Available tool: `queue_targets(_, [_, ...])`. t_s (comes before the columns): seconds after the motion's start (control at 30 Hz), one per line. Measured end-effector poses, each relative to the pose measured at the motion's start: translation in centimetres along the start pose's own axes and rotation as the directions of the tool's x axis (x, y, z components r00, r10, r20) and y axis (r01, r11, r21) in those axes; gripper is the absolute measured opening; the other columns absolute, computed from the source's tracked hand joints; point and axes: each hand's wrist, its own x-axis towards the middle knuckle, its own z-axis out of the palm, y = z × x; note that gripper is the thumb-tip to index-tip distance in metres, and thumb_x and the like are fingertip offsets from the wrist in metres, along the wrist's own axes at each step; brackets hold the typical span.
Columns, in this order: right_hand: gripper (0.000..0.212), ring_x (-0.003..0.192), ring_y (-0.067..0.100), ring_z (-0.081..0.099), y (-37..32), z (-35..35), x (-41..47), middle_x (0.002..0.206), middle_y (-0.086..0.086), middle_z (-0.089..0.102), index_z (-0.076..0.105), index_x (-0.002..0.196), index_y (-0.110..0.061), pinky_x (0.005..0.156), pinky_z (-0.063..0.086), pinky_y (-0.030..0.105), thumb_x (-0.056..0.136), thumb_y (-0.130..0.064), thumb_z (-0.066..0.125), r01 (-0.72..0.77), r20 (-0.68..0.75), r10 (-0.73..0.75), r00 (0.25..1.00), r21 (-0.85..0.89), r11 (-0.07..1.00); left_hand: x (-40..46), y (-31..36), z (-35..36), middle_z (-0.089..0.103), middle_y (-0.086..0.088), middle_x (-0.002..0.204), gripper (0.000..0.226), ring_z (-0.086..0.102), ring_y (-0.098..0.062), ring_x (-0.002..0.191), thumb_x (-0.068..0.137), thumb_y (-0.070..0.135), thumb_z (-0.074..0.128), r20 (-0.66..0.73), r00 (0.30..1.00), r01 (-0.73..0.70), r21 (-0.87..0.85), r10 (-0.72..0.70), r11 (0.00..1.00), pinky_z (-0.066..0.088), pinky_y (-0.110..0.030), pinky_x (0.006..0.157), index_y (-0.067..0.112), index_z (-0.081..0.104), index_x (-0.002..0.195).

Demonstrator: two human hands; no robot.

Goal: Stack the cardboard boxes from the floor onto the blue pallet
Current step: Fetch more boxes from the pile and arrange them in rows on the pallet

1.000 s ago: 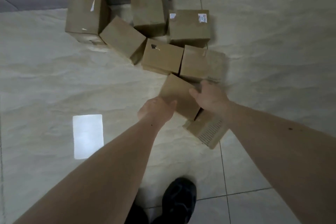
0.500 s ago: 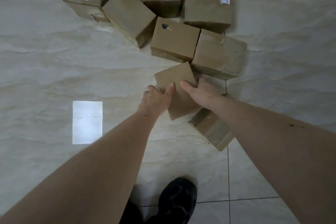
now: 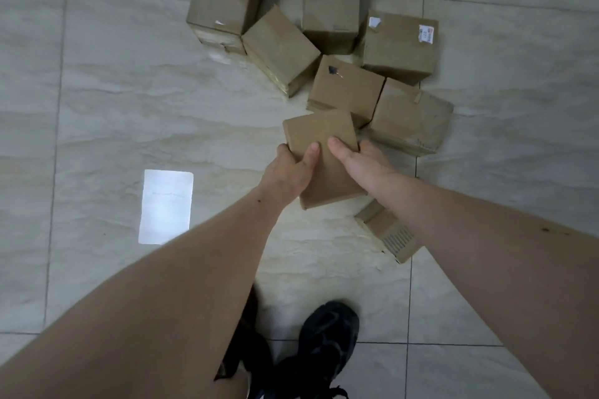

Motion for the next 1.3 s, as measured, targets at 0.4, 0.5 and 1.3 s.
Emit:
queue_targets(0.4, [0.082,0.112,0.022,0.052,-15.7,-2.4,-12.4,0.133,0.001,0.052,0.037,0.141,-0.020,0.095,0.041,0.034,0.080,-0.072,0.056,0.269,-0.011,-0.269,0.963,0.021,0.963,-12.1,4.4,-14.6,0.056,-0.007,0.129,0.069,0.055,-0.026,0.114,0.089,0.066,0.043,-0.216,0.973,-0.130,-0.240,0.078,0.962,0.044,-0.036,0.095,0.013,0.043,0.132])
queue_targets(0.5, [0.088,0.123,0.026,0.051,-19.2,-1.3,-15.6,0.139,0.001,0.051,0.036,0.143,-0.020,0.105,0.040,0.041,0.077,-0.076,0.054,0.304,0.031,-0.304,0.952,-0.017,0.952,-15.0,3.8,-18.3,0.056,-0.005,0.129,0.070,0.055,-0.025,0.114,0.087,0.067,0.045,-0.262,0.962,-0.155,-0.281,0.079,0.947,0.044,-0.036,0.097,0.015,0.041,0.134])
queue_targets(1.3, [0.073,0.105,0.028,0.059,-33.1,37.2,-35.6,0.115,0.005,0.059,0.044,0.126,-0.014,0.098,0.046,0.044,0.082,-0.073,0.050,0.368,0.200,-0.351,0.915,-0.058,0.928,-26.6,-29.5,-46.6,0.060,-0.004,0.123,0.072,0.057,-0.024,0.112,0.082,0.070,0.052,-0.453,0.887,-0.098,-0.376,-0.090,0.922,0.044,-0.034,0.092,0.018,0.045,0.130])
